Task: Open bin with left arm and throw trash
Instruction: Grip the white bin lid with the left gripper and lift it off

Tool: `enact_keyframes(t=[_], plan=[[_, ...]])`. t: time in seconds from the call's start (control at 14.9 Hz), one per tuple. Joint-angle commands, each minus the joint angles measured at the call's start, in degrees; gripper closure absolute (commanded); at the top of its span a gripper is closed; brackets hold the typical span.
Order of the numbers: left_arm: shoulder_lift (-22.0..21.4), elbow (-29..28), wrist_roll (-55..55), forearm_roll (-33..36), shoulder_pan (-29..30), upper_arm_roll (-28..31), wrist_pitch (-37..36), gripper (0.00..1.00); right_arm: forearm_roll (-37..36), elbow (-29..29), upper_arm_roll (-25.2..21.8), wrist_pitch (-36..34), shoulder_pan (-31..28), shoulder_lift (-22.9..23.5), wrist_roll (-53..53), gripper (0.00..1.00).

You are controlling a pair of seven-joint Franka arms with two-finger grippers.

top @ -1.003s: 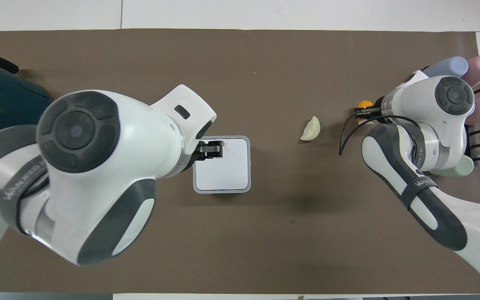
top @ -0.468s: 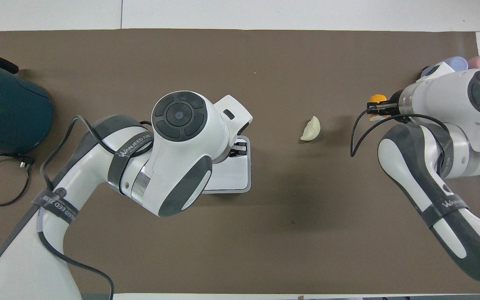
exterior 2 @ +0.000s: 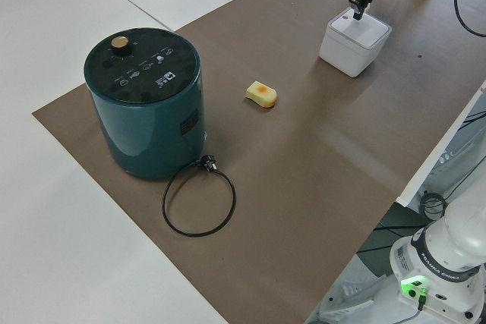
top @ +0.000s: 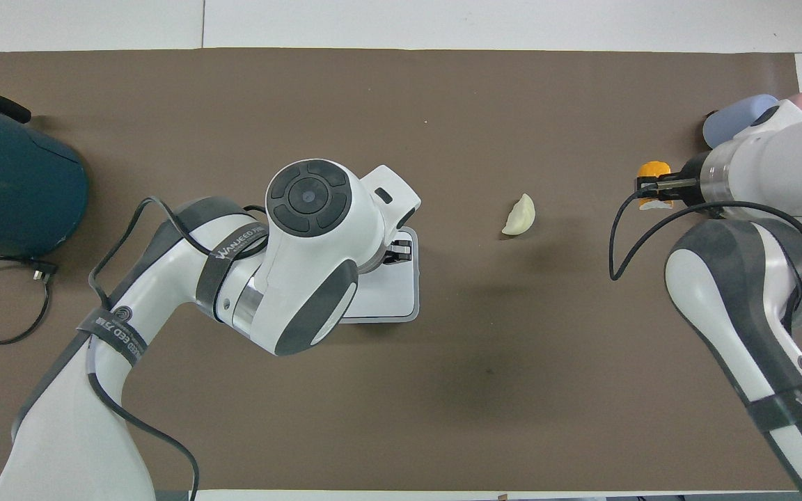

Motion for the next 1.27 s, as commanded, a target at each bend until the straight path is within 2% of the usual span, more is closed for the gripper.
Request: enact_keyframes(t=[0.0, 0.2, 0.4, 0.67, 0.8, 1.07, 1.2], plan=[[0.5, -2.8, 0.6, 0.3, -0.6, 0.6, 3.7, 1.00, 1.3, -1.1, 0.3, -5.5, -0.1, -5.3, 0.5, 1.00], [1.5, -2.8, 0.6, 0.7, -1.0, 0.6, 3.7, 1.00, 2.8, 0.0, 0.4, -12.3, -0.1, -8.1, 0.5, 1.00], [1.5, -3.1, 0.7, 1.2, -1.4, 0.6, 3.3, 1.00, 3.7, 5.2, 0.3, -19.7, -0.1, -6.9, 0.2, 1.00], [2.7, -3.6, 0.4, 1.8, -1.6, 0.6, 4.2, 1.00, 3.0, 12.3, 0.3, -25.6, -0.2, -3.9, 0.1, 1.00], [2.7, -3.2, 0.4, 2.1, -1.9, 0.6, 4.0, 1.00, 2.2, 14.3, 0.2, -27.8, -0.3, -3.2, 0.1, 1.00], [1.9, -2.8, 0.5, 2.0, -1.8, 0.7, 2.4, 1.00, -0.6, 14.3, 0.4, -27.9, -0.2, -3.2, -0.1, 1.00], [-0.9, -1.8, 1.0, 2.0, -1.0, 0.8, -1.4, 1.00, -0.6, 14.1, 0.4, -27.8, -0.1, -3.2, -0.1, 1.00]])
